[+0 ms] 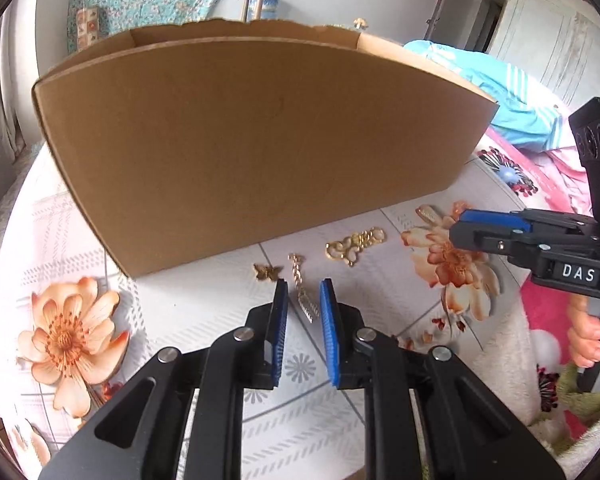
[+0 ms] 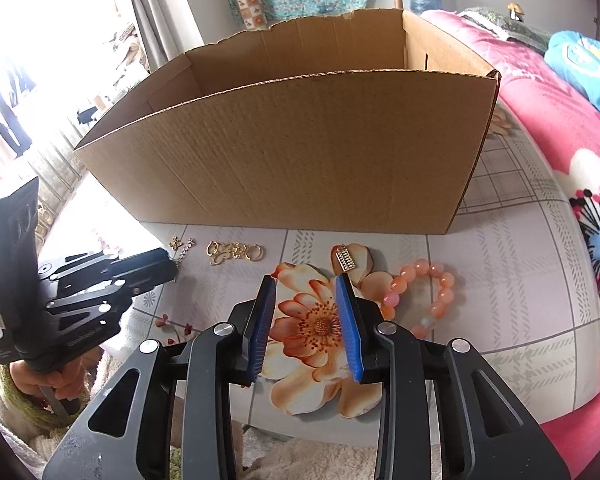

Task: Organize jewelry
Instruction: 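Close the right tool on the hair clip charm while the left tool grasps the chain charm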

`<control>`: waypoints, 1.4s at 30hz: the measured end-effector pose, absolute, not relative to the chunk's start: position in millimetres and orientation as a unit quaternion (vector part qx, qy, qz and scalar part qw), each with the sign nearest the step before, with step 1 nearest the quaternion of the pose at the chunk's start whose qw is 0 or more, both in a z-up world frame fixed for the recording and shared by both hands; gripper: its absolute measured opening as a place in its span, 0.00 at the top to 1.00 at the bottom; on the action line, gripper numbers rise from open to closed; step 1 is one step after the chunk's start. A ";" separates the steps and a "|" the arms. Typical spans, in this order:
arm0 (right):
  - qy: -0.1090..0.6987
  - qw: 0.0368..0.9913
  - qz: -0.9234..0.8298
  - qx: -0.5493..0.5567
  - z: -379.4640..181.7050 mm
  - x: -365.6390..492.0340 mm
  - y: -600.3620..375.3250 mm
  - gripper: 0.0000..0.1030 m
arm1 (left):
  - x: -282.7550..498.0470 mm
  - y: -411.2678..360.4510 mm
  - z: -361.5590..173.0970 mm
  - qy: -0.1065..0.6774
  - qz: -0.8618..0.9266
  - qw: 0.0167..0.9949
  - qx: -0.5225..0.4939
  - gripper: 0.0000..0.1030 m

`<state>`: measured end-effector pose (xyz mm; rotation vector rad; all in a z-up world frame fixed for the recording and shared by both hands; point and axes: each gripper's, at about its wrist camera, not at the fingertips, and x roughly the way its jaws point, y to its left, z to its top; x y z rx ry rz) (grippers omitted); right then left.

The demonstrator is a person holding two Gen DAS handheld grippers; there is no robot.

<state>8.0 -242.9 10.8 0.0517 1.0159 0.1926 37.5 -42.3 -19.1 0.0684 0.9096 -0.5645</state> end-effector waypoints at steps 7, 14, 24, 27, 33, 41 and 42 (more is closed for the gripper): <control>0.484 0.870 0.090 0.028 12.4 8.0 -246.7 0.70 | 33.2 -55.3 -20.0 0.426 -0.248 0.865 0.094 0.85; 0.479 0.873 0.088 0.029 13.3 5.9 -249.9 0.70 | 26.3 -59.4 -20.6 0.424 -0.244 0.866 0.105 0.94; 0.478 0.875 0.079 0.003 15.5 9.3 -248.5 0.70 | 16.8 -50.0 -21.7 0.421 -0.255 0.866 0.087 0.96; 0.483 0.872 0.077 -0.021 13.0 15.6 -246.4 0.70 | 14.9 -48.9 -22.0 0.419 -0.258 0.866 0.088 0.96; 0.495 0.863 0.085 -0.060 4.2 28.9 -242.4 0.71 | 15.0 -48.2 -22.4 0.417 -0.262 0.866 0.085 0.96; 0.504 0.850 0.108 -0.113 -4.2 39.0 -236.7 0.86 | 14.2 -48.4 -22.7 0.413 -0.266 0.867 0.089 0.96; 0.507 0.847 0.113 -0.114 -4.5 40.5 -237.7 0.88 | 14.3 -48.3 -22.9 0.413 -0.266 0.866 0.089 0.96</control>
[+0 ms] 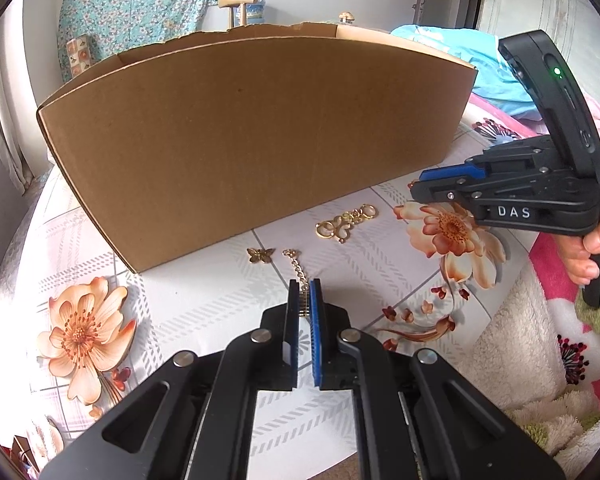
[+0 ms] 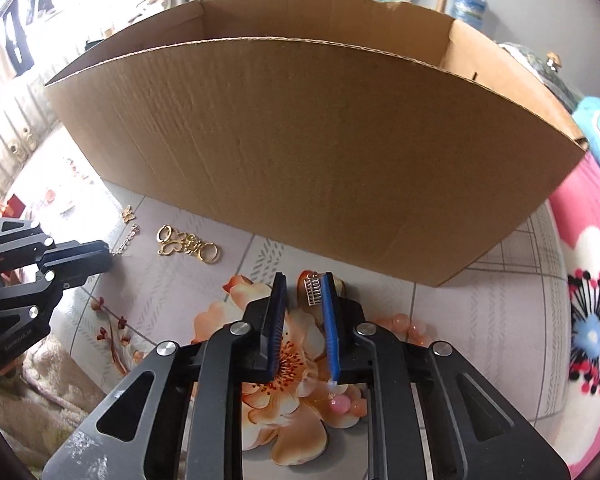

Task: Organize jewelry
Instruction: 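Close the right tool on the hair clip charm while the left tool grasps the chain charm, then lift both charms and carry them over the cardboard box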

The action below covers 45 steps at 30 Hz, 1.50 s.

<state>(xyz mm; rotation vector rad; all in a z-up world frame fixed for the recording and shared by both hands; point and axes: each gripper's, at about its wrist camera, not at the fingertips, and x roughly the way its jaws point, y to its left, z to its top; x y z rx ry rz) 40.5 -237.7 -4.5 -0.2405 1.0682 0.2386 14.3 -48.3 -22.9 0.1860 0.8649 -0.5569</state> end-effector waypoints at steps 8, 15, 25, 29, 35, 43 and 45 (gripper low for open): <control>0.515 0.843 0.128 -0.085 -6.8 48.0 -248.2 0.98 | 14.2 -47.7 -22.6 0.412 -0.266 0.867 0.087 0.96; 0.512 0.847 0.131 -0.046 -4.1 48.9 -258.1 0.98 | 14.6 -47.8 -22.6 0.412 -0.266 0.867 0.085 0.96; 0.497 0.856 0.141 -0.002 12.9 34.9 -253.9 0.98 | 12.6 -44.9 -11.0 0.395 -0.275 0.874 0.072 0.96; 0.485 0.862 0.144 0.003 22.2 27.6 -254.6 0.98 | 8.4 -43.9 -0.3 0.380 -0.279 0.879 0.068 0.96; 0.462 0.873 0.155 0.011 42.0 17.6 -255.6 0.98 | -0.3 -42.3 21.8 0.358 -0.288 0.886 0.059 0.96; 0.412 0.892 0.183 0.014 81.9 13.6 -252.5 0.98 | -1.6 -29.6 79.1 0.306 -0.321 0.896 0.036 0.96; 0.396 0.898 0.189 0.008 95.9 16.2 -252.0 0.98 | 3.6 -27.5 97.5 0.289 -0.327 0.899 0.036 0.96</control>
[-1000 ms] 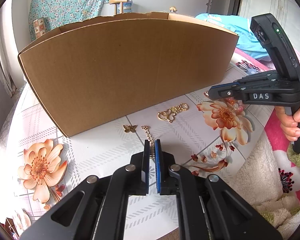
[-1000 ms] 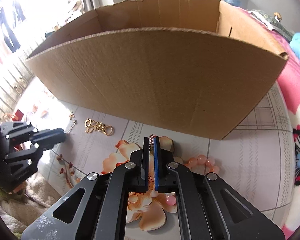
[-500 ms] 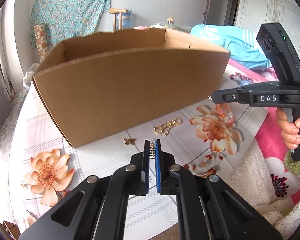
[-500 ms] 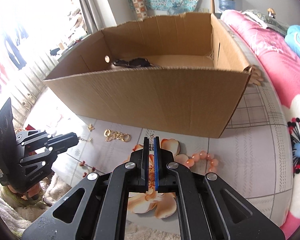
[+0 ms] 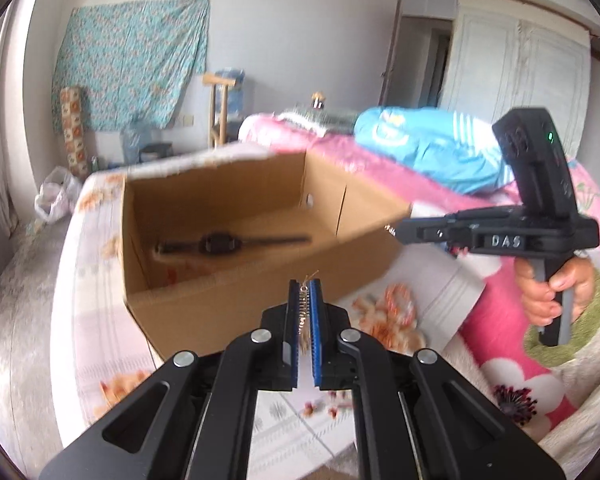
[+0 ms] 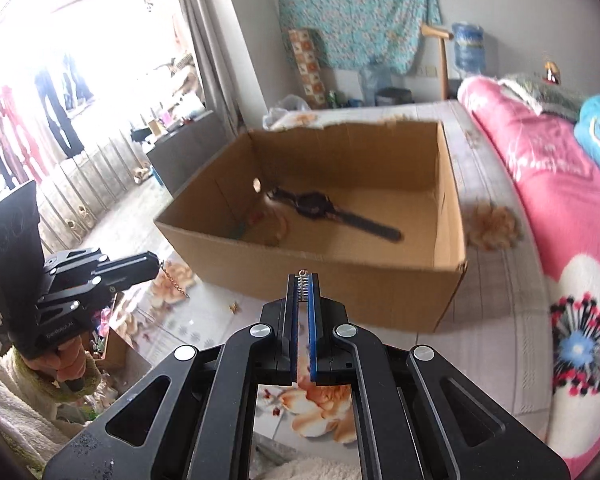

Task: Organize jewelry
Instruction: 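Lift both charms and carry them over the cardboard box, then open both tools to drop the charms into the box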

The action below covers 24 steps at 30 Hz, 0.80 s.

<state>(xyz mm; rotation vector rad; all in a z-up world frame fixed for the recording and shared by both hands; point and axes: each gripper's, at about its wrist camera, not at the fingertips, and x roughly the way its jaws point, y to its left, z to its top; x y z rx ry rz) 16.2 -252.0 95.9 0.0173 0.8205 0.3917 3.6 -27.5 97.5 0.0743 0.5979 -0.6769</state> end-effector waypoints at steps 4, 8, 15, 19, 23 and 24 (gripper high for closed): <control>0.370 0.906 0.207 -0.001 121.8 31.6 -251.5 0.98 | 22.2 -27.9 125.0 0.268 -0.324 0.906 0.048 0.96; 0.368 0.903 0.222 -0.012 136.1 62.9 -253.4 0.98 | 66.7 -41.8 135.5 0.301 -0.337 0.891 0.039 0.96; 0.440 0.870 0.218 -0.053 118.3 141.3 -249.2 0.98 | 179.3 -80.2 113.8 0.437 -0.361 0.823 0.031 0.96; 0.482 0.847 0.203 -0.099 94.7 173.4 -242.6 0.98 | 239.1 -105.9 87.8 0.520 -0.352 0.778 0.026 0.96; 0.504 0.830 0.185 -0.151 73.9 190.9 -236.6 0.98 | 286.8 -127.3 61.8 0.572 -0.331 0.750 0.023 0.96; 0.509 0.826 0.182 -0.161 69.3 194.9 -235.8 0.98 | 293.9 -130.7 57.4 0.578 -0.327 0.747 0.024 0.96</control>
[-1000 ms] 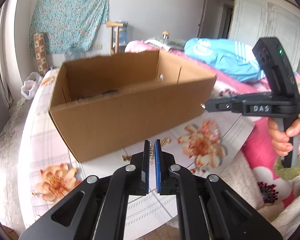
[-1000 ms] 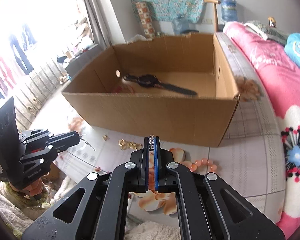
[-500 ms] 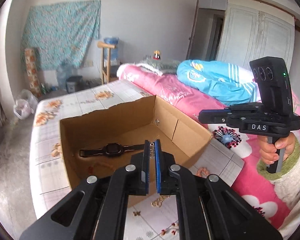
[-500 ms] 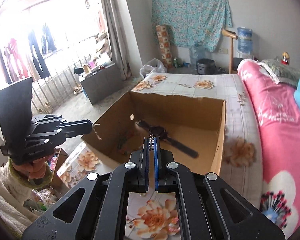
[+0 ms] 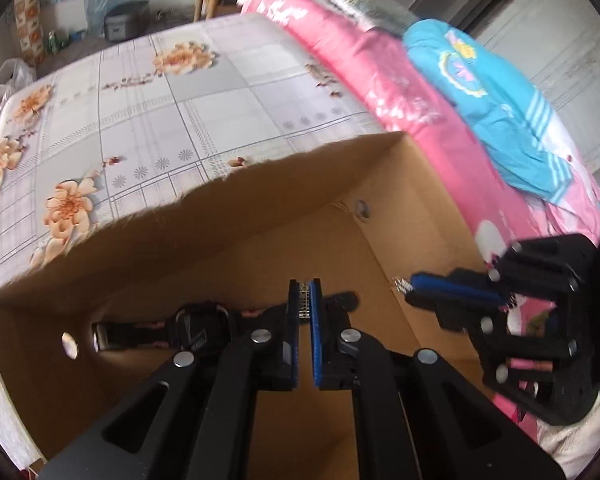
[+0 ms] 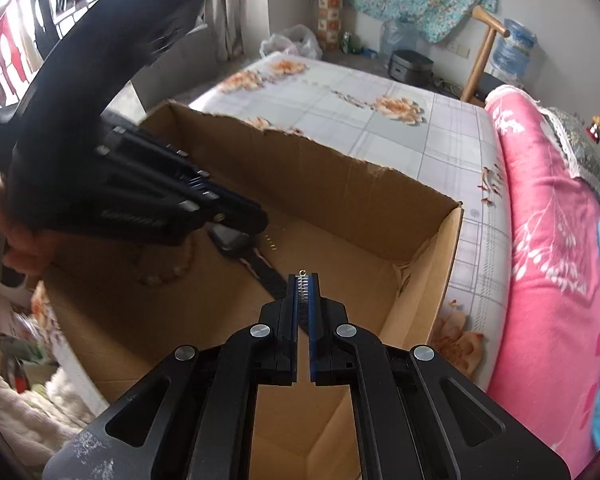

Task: Organize jewelry
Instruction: 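Open both tools to drop the charms into the box, then withdraw both tools from the box back over the remaining charms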

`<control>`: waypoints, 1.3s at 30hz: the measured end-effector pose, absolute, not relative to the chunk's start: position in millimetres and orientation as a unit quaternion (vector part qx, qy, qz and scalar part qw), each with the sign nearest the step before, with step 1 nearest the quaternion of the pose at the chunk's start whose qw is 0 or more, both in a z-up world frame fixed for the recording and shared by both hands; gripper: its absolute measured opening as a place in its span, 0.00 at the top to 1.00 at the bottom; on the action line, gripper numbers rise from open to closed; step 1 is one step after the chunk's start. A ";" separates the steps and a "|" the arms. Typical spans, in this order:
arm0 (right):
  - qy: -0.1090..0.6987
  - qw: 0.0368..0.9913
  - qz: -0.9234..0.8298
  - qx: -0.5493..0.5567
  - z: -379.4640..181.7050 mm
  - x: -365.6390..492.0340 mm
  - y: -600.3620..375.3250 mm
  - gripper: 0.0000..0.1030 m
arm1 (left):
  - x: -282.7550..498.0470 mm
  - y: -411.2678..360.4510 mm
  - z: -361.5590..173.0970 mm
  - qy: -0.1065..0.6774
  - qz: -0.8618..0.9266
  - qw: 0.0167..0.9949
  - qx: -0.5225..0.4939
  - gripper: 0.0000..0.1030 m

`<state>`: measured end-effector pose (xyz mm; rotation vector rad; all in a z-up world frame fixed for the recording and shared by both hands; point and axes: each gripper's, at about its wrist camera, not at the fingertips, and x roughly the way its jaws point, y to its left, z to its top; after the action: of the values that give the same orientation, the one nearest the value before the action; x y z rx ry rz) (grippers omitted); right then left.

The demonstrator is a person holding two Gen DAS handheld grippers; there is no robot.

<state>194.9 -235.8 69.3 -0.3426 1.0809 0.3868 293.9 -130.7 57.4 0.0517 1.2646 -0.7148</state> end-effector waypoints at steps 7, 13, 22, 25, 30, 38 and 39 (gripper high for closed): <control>0.522 0.813 0.154 -0.208 51.9 211.0 -239.0 0.95 | 329.8 -148.2 29.1 0.600 -0.304 0.740 0.004 0.95; 0.514 0.819 0.147 -0.209 54.3 210.7 -247.2 0.95 | 333.5 -150.2 20.0 0.608 -0.294 0.737 -0.002 0.79; 0.484 0.848 0.137 -0.166 84.4 197.5 -261.2 0.95 | 312.7 -135.2 57.9 0.570 -0.308 0.762 -0.001 0.79; 0.463 0.864 0.141 -0.135 105.1 183.5 -267.5 0.94 | 290.2 -118.7 90.6 0.536 -0.321 0.781 -0.006 0.79; 0.419 0.889 0.162 -0.087 136.8 139.2 -270.5 0.87 | 232.0 -84.1 142.6 0.462 -0.340 0.819 -0.001 0.79; 0.375 0.900 0.224 -0.002 151.9 60.0 -265.8 0.80 | 116.2 -12.7 167.3 0.361 -0.343 0.867 -0.019 0.79; 0.376 0.898 0.231 0.004 147.6 51.5 -262.5 0.80 | 104.8 -5.4 163.9 0.354 -0.341 0.870 -0.022 0.79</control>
<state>51.5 -262.5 147.6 0.0093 0.7784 0.4775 104.8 -5.4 163.9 -0.0456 0.7412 -0.7131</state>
